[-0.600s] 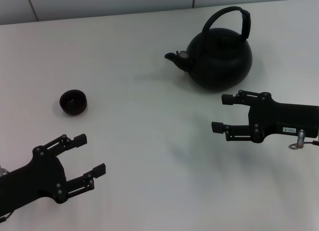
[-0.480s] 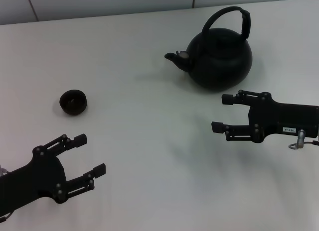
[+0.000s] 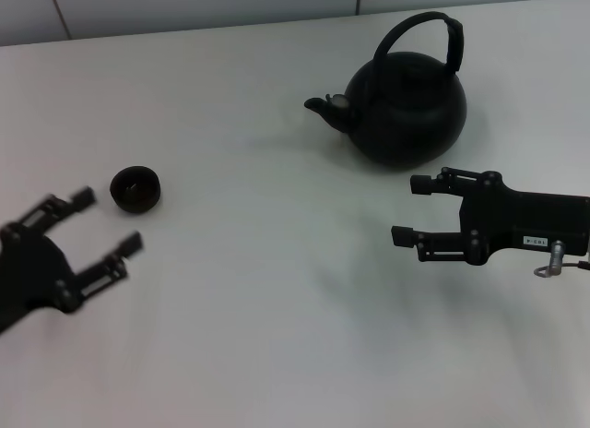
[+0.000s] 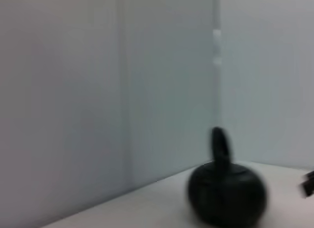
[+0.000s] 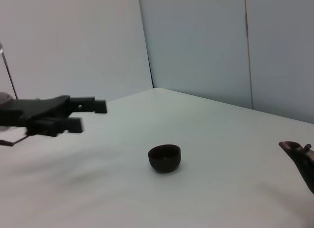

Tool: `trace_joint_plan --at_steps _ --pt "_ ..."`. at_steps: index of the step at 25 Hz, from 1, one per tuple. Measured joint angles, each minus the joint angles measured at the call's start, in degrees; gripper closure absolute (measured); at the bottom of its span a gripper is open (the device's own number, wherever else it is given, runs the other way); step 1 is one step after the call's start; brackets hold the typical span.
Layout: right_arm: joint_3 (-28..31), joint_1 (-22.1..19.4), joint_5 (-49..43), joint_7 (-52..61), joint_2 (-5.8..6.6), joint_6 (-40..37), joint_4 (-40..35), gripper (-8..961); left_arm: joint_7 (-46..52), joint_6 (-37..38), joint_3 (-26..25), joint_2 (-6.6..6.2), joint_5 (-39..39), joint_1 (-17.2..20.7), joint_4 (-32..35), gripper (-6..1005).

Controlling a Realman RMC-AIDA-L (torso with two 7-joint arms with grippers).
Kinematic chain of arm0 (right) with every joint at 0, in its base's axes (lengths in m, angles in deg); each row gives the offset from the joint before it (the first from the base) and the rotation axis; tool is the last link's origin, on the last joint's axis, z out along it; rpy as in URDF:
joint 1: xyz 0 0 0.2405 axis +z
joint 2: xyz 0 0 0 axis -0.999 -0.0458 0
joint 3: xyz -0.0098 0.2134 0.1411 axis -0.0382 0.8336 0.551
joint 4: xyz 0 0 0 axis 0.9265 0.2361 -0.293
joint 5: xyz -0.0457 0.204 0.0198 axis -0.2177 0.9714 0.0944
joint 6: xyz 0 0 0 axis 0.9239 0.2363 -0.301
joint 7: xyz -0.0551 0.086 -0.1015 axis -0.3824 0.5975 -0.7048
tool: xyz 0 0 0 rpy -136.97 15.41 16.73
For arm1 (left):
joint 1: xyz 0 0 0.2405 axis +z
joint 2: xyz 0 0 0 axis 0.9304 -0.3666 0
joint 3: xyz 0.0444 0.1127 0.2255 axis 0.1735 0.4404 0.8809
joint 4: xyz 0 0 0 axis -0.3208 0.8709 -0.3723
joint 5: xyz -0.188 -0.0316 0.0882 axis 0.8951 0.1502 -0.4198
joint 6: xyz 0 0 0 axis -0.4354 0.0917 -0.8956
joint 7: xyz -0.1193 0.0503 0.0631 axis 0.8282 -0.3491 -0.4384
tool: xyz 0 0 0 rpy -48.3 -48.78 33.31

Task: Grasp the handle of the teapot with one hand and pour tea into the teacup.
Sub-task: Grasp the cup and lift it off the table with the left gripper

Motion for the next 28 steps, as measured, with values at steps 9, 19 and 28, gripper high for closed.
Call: trace_joint_plan --at_steps 9,19,28 --pt "0.0 0.0 0.0 0.2 0.00 -0.4 0.0 128 -2.9 -12.8 0.2 0.08 0.3 -6.1 -3.5 195" --pt "0.0 0.1 0.0 0.4 0.00 -0.6 -0.1 128 -2.9 -23.3 5.7 0.12 0.4 -11.2 -4.2 205" --pt "0.0 0.2 0.1 0.5 0.00 -0.6 -0.2 128 -1.1 -28.8 6.9 -0.05 0.4 -12.8 -4.5 219"
